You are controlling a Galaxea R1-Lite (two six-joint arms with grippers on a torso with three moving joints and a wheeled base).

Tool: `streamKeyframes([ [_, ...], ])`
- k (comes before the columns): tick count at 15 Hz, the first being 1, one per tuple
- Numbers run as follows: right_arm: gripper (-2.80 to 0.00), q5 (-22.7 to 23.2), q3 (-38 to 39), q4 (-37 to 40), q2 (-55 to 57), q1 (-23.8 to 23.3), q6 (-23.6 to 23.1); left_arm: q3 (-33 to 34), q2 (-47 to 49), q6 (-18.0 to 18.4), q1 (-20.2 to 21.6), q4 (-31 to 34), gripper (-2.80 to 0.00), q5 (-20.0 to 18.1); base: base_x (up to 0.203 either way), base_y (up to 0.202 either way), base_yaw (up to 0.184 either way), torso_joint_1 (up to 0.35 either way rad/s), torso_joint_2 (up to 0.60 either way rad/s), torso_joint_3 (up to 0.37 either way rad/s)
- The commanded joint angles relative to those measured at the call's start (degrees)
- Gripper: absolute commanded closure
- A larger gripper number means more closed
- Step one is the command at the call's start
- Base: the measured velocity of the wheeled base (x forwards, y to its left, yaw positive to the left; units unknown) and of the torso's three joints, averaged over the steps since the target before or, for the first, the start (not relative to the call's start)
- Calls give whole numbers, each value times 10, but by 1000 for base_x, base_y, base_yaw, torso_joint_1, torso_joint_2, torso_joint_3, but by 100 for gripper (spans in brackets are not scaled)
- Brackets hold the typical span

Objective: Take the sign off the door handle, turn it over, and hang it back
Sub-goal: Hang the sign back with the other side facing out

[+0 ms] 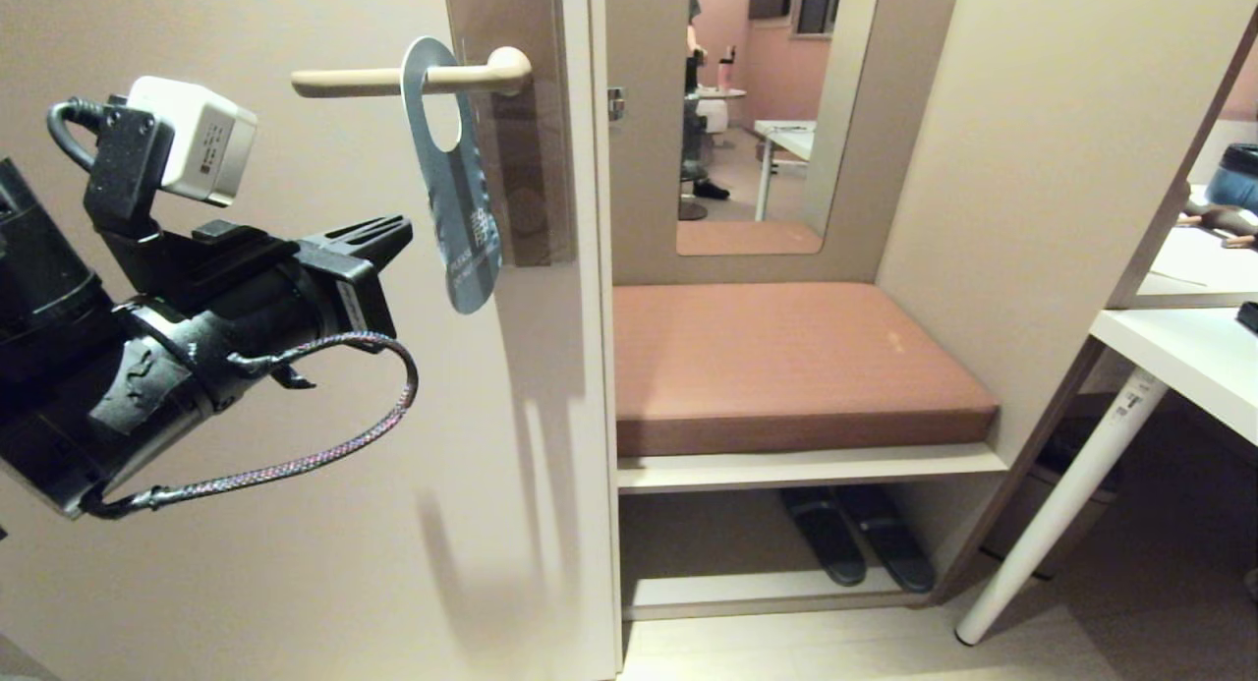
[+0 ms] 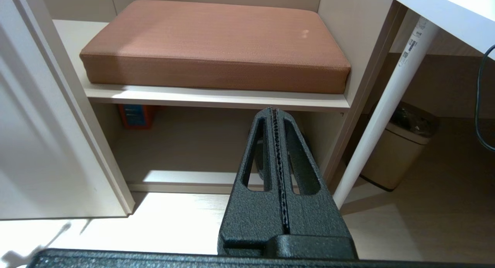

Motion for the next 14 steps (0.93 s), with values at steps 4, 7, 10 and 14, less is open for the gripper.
streamKeyframes([
  [4,0,0,0,0,0,0,1,-28,28,2,-10,-3,0,1,0,0,0,0,0,0],
  [7,0,0,0,0,0,0,1,-42,31,-1,-26,-3,0,0,0,0,0,0,0,0],
  [10,0,1,0,0,0,0,1,-46,33,-1,-38,-3,0,0,0,0,0,0,0,0],
  [14,0,1,0,0,0,0,1,-56,43,1,-42,-4,0,-13,0,0,0,0,0,0],
])
